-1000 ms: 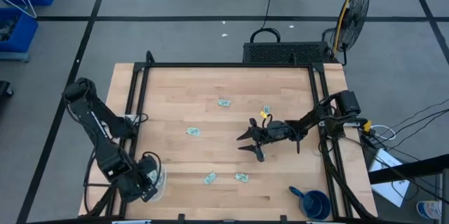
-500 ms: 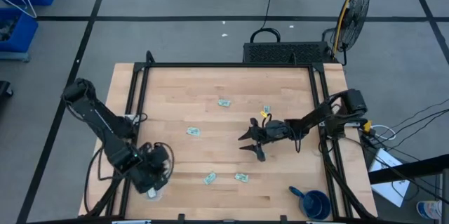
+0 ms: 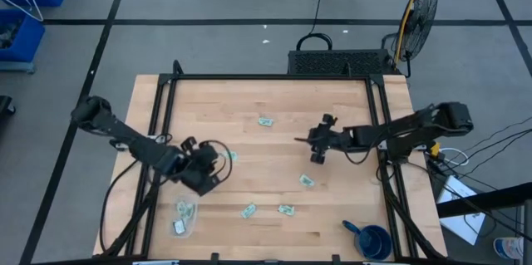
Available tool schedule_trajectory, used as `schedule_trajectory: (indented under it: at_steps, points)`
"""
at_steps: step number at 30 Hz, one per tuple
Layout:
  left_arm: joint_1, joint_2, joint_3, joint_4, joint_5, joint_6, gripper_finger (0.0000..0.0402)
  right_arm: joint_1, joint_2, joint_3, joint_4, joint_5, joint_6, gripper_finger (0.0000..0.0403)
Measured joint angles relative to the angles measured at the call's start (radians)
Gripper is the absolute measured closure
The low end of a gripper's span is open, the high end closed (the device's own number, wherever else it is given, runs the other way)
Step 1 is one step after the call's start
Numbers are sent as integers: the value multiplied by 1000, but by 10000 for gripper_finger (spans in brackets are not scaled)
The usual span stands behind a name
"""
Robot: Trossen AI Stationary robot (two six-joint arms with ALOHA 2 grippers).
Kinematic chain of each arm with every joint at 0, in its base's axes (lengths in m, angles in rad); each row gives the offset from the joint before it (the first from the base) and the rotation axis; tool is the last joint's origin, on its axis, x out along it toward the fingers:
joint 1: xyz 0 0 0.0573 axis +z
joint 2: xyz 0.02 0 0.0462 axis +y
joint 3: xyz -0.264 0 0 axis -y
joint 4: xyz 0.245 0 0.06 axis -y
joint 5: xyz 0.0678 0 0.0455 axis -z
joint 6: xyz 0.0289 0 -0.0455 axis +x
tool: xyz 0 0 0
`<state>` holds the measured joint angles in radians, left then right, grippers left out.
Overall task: Pick and place Stevia / Truvia into bins
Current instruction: Put the stevia packet into the transparent bin
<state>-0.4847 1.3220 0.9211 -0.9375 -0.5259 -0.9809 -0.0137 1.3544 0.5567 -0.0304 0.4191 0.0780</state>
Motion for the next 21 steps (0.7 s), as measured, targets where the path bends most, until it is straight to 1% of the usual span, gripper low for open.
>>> schedule_trajectory:
  at_steps: [2,6,9,13,17,21]
  points:
    - [38,0,0,3,0,32,314,-31,10,-28,29,0,11,220]
    - [94,0,0,7,0,70,314,-67,40,-98,164,-30,72,220]
    - [117,0,0,8,0,71,314,-86,58,-150,274,-19,93,220]
    - [132,0,0,15,1,95,314,-104,79,-199,335,25,86,230]
    - [133,0,0,24,7,114,314,-113,107,-223,349,26,85,264]
    - [136,0,0,25,8,114,314,-114,116,-236,388,18,85,320]
